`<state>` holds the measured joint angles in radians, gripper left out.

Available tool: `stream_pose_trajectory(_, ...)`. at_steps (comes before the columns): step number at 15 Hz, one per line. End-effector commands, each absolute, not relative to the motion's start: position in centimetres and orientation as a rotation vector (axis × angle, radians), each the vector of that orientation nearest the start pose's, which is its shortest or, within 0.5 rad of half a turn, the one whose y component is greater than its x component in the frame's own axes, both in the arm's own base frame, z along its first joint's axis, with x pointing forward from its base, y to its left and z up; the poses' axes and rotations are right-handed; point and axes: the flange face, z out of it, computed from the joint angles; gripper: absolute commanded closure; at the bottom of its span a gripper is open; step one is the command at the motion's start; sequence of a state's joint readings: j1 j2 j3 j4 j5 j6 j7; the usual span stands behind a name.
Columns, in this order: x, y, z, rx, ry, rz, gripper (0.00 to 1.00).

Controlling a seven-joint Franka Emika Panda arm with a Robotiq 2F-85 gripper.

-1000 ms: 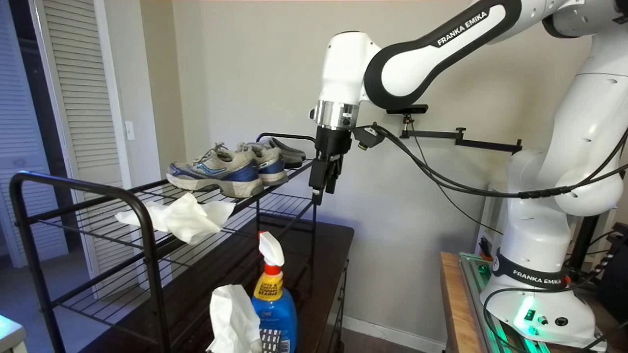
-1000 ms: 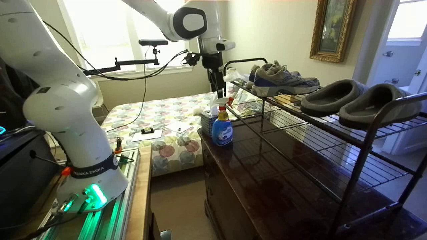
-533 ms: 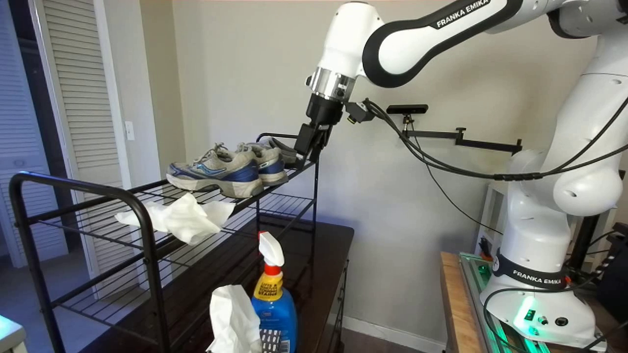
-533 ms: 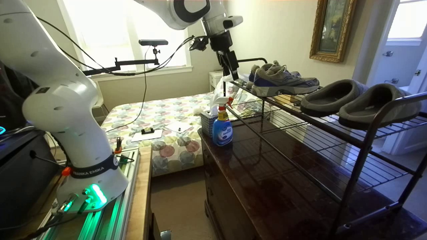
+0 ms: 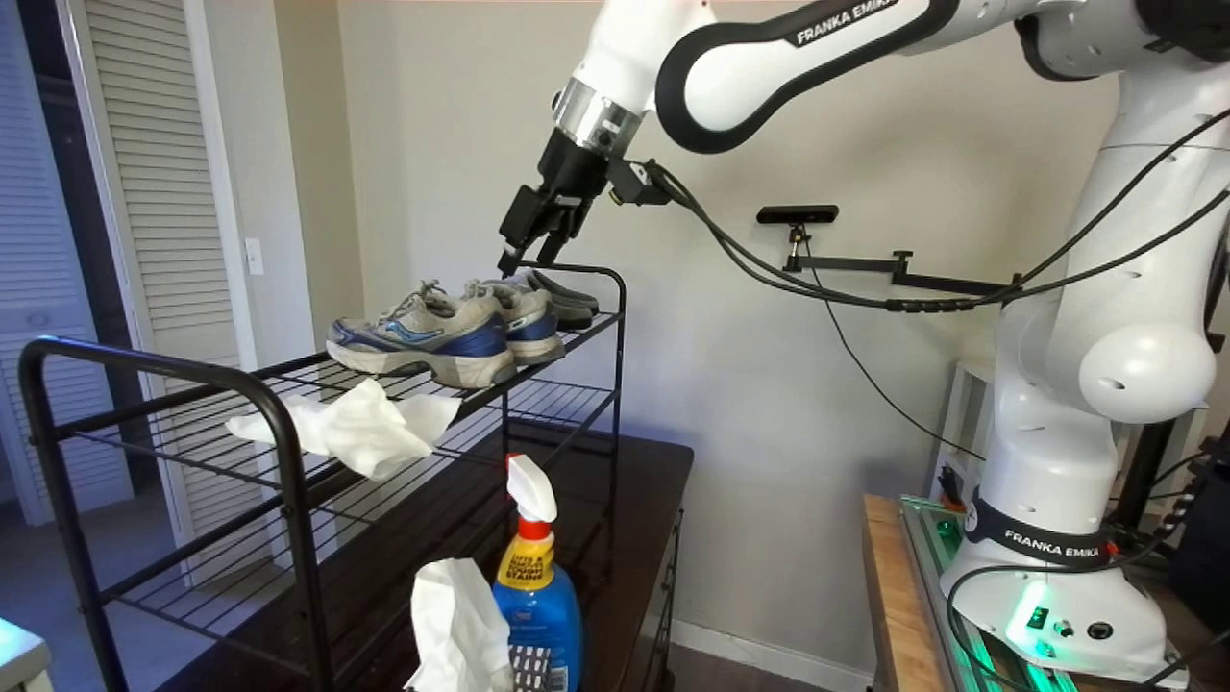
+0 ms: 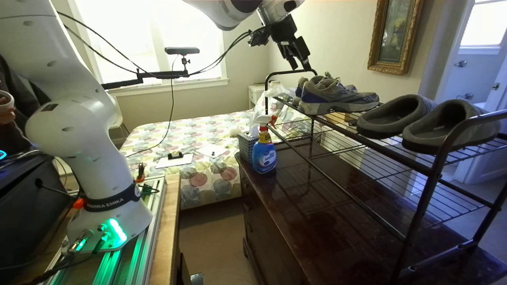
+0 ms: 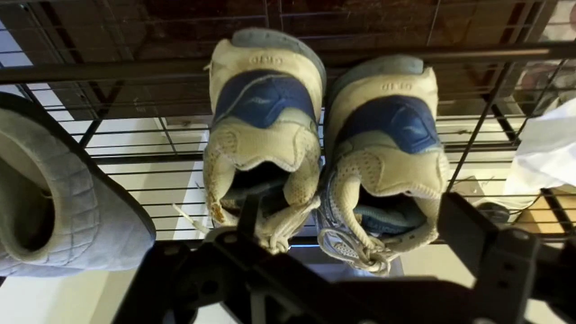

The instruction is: Move the snickers to face the left

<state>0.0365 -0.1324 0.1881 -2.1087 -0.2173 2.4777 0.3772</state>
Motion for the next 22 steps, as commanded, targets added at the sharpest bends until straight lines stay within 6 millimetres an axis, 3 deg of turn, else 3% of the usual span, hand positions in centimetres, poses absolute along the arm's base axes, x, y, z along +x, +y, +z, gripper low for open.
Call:
stream_pose_trajectory(1, 58.1, 14.5, 52.3, -3.078, 0.162, -0.932, 0.0)
stream_pose_trajectory(7, 60.7, 15.6, 51.0, -3.182, 0.442, -0.968, 0.0)
stream_pose_trajectory(9, 61.2, 16.0, 50.2, -3.228, 0.464, -0.881, 0.0)
stream_pose_trajectory(15, 62.6, 16.9, 47.9, -3.26, 0.323, -0.661, 0.0)
stream_pose_trajectory(22, 63.7, 16.2, 47.2, -3.233, 0.189, -0.547, 0.03)
